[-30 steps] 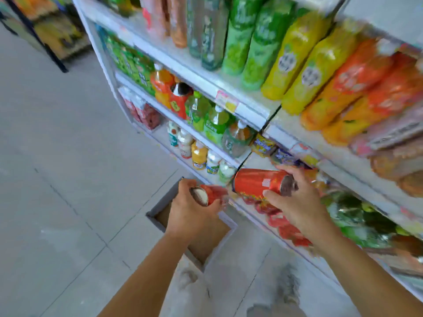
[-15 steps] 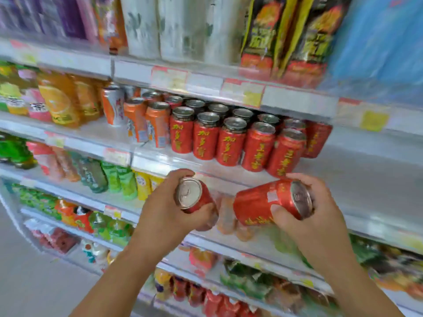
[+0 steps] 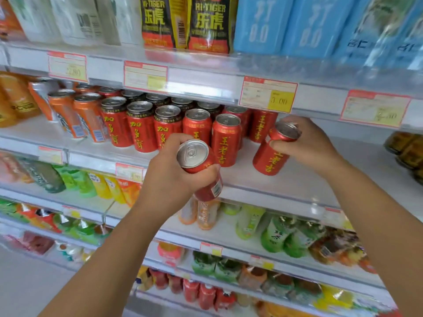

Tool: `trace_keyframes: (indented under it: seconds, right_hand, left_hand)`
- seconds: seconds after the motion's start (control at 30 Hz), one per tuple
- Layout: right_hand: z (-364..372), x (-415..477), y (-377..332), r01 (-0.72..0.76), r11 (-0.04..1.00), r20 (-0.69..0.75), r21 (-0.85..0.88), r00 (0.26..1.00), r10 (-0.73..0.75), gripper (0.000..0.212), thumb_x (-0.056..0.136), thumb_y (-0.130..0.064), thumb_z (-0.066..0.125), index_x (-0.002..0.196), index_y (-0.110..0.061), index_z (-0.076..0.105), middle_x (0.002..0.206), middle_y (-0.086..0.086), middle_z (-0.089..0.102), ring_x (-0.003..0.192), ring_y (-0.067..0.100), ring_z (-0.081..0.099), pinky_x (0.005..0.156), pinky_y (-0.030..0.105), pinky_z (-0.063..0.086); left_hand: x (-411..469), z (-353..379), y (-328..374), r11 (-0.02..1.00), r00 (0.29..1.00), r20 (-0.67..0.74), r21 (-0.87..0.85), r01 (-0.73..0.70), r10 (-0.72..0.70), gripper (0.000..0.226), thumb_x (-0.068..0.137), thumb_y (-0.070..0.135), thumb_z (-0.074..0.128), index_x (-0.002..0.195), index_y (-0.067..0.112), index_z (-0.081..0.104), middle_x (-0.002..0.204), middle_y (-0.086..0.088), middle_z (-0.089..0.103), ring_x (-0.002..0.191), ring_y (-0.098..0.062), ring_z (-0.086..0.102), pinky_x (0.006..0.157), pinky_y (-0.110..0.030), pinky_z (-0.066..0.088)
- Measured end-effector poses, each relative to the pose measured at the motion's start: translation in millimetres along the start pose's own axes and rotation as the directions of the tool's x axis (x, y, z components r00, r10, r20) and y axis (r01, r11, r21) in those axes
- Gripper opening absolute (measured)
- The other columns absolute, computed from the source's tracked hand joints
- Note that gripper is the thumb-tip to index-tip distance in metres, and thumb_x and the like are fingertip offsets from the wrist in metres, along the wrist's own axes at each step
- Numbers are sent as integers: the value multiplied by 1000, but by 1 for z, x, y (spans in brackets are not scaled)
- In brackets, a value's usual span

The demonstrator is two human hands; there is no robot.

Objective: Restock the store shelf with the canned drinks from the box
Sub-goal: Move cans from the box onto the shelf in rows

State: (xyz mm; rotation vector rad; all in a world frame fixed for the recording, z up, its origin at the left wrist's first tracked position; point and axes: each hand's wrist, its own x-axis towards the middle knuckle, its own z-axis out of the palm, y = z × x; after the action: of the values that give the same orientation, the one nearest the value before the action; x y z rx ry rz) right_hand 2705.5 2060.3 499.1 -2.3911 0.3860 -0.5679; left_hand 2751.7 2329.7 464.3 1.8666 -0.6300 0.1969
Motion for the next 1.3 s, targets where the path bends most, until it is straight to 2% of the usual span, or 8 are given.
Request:
trace_keyframes:
  seconds: [0.17,0.33,0.43,0.67,0.93,1.07,1.2,1.3]
  right_hand:
    - [11,9,-18,-20,991,50,135,999,13,24,78,-20,78,85,-36,61,91,-20,64,96,10,62,84,28,46]
    - [37,-6,13,-198,943,20,269,980,200,87,71,-22,85,140,-25,32,125,-3,53,110,15,57,91,31,47]
    - [51,-4,24,-220,944,-86,246,965,248,73,73,-22,83,132,-12,41,126,7,58,103,19,60,84,30,49]
    - [58,27,24,-218,973,-97,82,969,225,72,76,-33,79,136,-13,45,133,10,56,116,26,58,96,34,46]
    - [65,32,23,-225,965,-125,137,962,242,72,78,-32,78,135,-11,40,134,10,55,120,27,55,98,36,45]
    - [56,-13,6,-71,962,-334,265,929,160,61,82,-26,69,136,-22,42,126,0,57,117,15,56,97,35,47]
    - [55,-90,-20,40,928,126,371,988,-92,68,81,-21,68,135,-46,35,128,-30,45,113,-23,41,95,9,38]
    - [67,-100,-17,83,929,83,360,989,-121,77,75,-34,80,137,-40,36,134,-22,47,119,-11,46,96,15,42]
  left_hand:
    - [7,-11,-1,999,998,57,8,-40,39,47,64,36,83,102,30,55,90,29,63,83,10,60,67,-5,43]
    - [15,-19,-4,997,995,63,-5,-79,79,46,67,32,84,103,27,57,88,23,65,83,9,60,67,-6,43]
    - [14,-20,-2,996,993,78,-14,-92,93,45,68,31,84,104,24,58,88,20,64,82,8,60,67,-5,42]
    - [7,-17,0,996,991,94,1,-91,90,47,67,32,84,106,24,57,90,20,64,84,9,60,67,-4,42]
    - [3,-4,12,997,993,86,6,-75,74,47,67,33,84,105,25,57,92,18,64,86,6,60,69,-5,43]
    - [9,8,20,998,995,90,11,-54,53,49,66,36,85,105,28,57,92,18,65,85,6,61,71,-7,45]
    - [15,28,29,996,993,90,25,-80,78,53,64,44,84,107,30,57,92,20,66,87,7,61,76,-14,49]
    - [17,45,38,995,991,89,0,-100,100,55,61,48,80,108,31,57,94,18,67,89,4,63,81,-24,53]
